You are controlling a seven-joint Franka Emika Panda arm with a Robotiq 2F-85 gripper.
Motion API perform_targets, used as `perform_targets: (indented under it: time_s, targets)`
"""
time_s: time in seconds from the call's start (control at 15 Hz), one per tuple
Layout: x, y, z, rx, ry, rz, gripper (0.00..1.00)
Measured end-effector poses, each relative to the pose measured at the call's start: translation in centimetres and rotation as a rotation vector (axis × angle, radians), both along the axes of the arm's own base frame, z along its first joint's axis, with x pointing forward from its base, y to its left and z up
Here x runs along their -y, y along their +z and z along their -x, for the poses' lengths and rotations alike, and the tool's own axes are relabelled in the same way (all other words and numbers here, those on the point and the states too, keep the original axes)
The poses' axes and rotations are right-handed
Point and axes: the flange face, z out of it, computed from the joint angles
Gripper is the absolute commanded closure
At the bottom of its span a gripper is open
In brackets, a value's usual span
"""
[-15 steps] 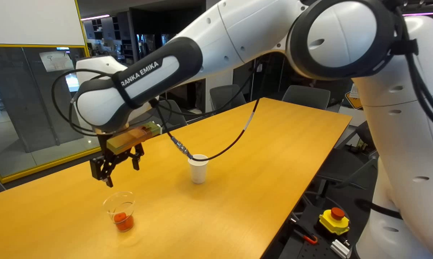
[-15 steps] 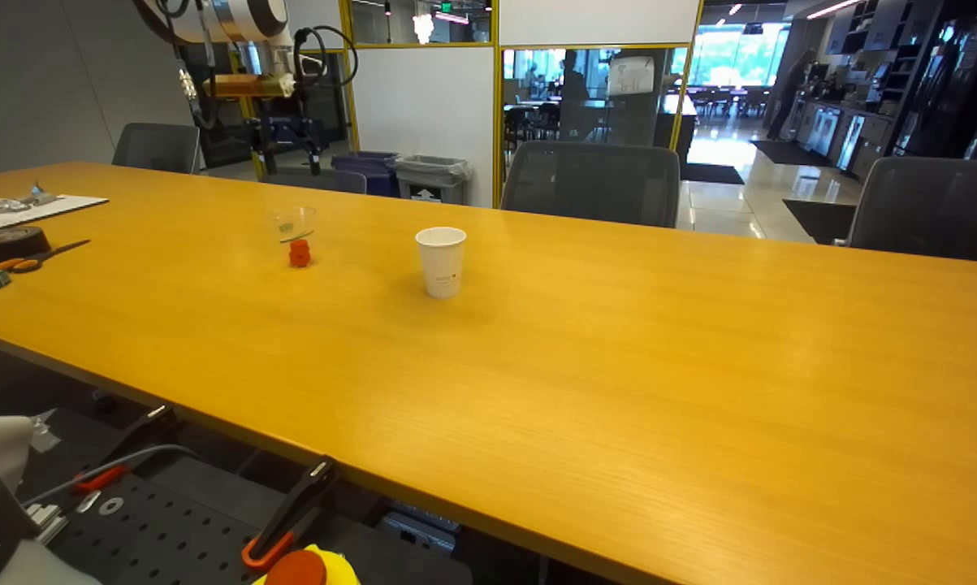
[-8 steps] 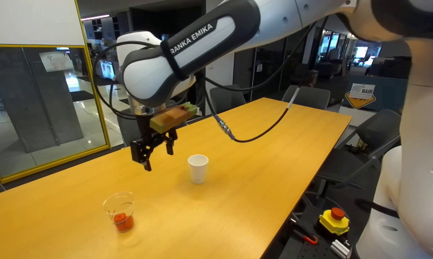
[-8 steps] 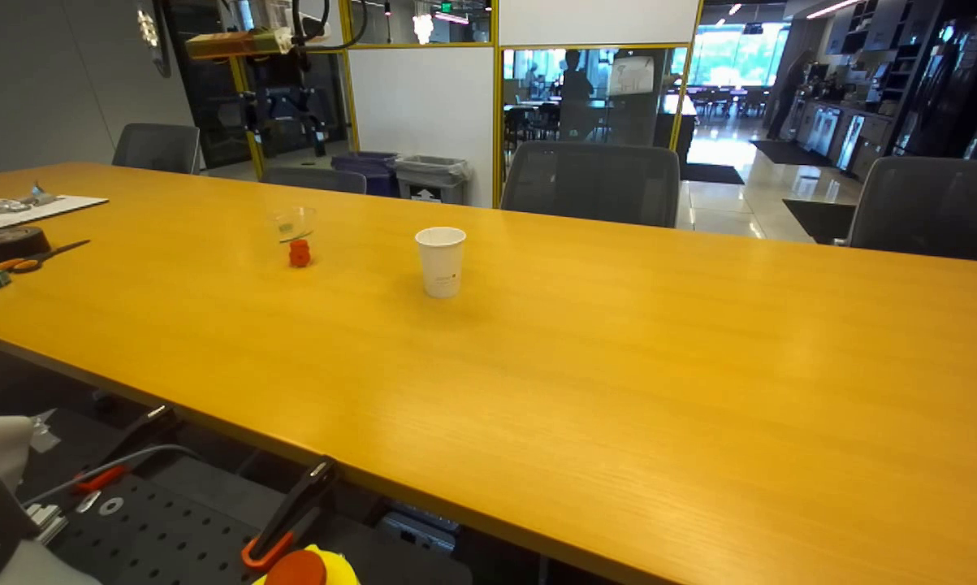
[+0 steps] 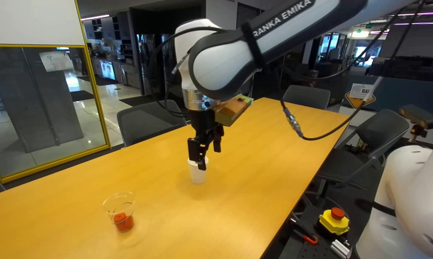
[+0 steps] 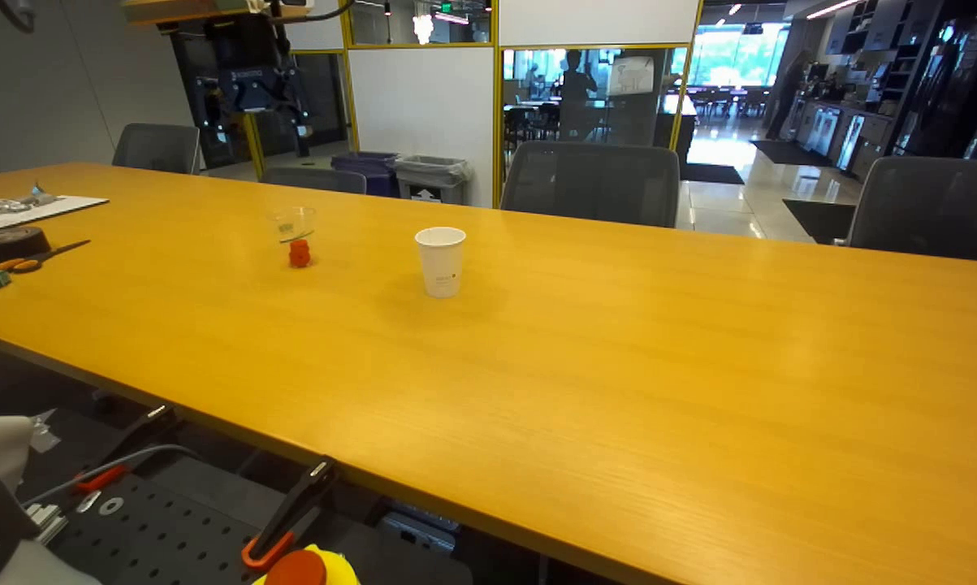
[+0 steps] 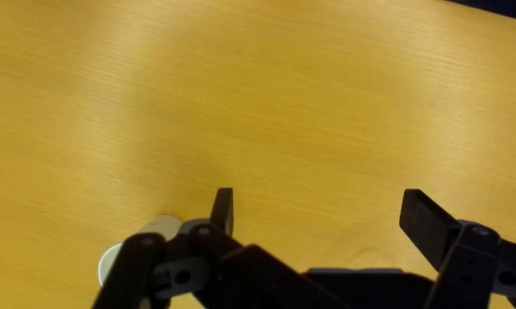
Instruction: Divide the rings and put some in the white cup and some in the clear cup
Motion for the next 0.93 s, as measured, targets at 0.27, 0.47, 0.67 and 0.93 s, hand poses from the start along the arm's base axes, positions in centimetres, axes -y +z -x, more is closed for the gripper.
perform_targets:
  time_s: [0.27,0.47,0.67,0.93]
  targets:
    - [2.7,2.2,5.0,0.069,-0.063,-0.021,0.0]
    - [5.0,4.0,8.5,0.132,-0.167,-0.055,0.0]
    - [6.7,5.2,11.5,0.183,-0.223,-0.068,0.0]
    - [7.9,6.1,14.2,0.214,-0.256,-0.068,0.0]
